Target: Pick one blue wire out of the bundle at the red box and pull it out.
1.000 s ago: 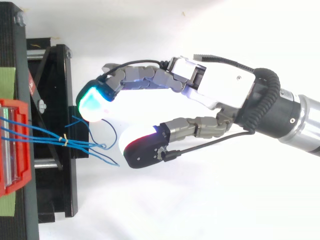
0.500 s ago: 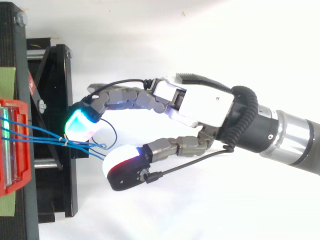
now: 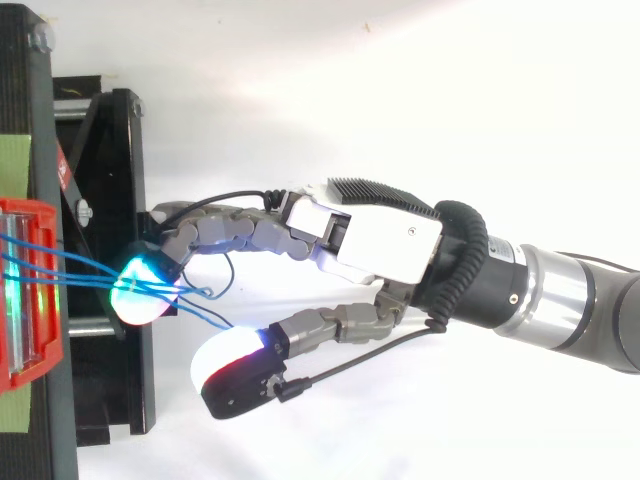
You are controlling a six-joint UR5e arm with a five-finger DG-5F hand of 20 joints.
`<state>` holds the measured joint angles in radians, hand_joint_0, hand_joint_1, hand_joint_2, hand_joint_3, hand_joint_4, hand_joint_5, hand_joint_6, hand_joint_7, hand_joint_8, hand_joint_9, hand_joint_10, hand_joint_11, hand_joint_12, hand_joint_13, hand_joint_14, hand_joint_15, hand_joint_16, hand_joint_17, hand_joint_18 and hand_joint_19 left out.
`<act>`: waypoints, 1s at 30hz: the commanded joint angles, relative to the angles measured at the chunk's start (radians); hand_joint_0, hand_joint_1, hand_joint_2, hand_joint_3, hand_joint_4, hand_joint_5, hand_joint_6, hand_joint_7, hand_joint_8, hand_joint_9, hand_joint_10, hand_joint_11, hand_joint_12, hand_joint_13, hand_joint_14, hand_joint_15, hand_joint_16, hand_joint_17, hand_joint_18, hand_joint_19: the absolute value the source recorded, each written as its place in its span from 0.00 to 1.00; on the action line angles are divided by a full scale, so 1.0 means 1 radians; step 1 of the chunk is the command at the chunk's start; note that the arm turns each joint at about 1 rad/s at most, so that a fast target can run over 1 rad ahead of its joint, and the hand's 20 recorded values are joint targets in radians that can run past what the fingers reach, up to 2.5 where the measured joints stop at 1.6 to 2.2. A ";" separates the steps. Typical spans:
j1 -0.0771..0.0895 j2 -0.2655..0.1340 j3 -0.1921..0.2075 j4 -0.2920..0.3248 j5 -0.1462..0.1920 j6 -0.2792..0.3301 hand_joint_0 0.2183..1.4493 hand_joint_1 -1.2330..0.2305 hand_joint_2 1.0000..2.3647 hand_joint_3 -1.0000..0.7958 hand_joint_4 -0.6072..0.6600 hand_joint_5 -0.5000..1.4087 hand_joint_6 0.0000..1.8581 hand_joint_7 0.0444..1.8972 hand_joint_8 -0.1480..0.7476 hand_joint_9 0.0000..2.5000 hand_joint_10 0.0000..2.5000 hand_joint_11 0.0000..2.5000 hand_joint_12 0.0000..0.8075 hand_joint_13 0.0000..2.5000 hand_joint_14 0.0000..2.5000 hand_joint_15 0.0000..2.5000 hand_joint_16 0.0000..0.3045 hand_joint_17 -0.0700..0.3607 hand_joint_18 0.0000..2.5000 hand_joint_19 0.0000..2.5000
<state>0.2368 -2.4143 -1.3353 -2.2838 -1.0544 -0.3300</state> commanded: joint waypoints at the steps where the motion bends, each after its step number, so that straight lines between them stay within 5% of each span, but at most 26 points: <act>1: -0.007 0.000 0.001 0.006 -0.018 0.005 0.23 0.47 0.00 0.29 0.78 0.17 0.27 0.41 0.57 0.21 0.00 0.06 0.54 0.11 0.00 0.02 0.21 0.49 0.14 0.12; 3: -0.011 0.000 0.002 0.007 -0.041 0.014 0.23 0.46 0.00 0.29 0.78 0.17 0.27 0.41 0.57 0.22 0.00 0.06 0.54 0.11 0.00 0.02 0.21 0.49 0.14 0.12; 16: -0.045 0.000 0.062 -0.042 -0.058 0.035 0.24 0.46 0.00 0.29 0.79 0.17 0.27 0.42 0.57 0.23 0.00 0.07 0.55 0.12 0.00 0.02 0.20 0.49 0.15 0.12; 30: -0.050 0.000 0.081 -0.062 -0.070 0.034 0.26 0.45 0.00 0.32 0.81 0.18 0.27 0.51 0.57 0.23 0.00 0.07 0.54 0.13 0.00 0.03 0.20 0.47 0.16 0.13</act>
<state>0.1881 -2.4146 -1.2546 -2.3451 -1.1203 -0.2947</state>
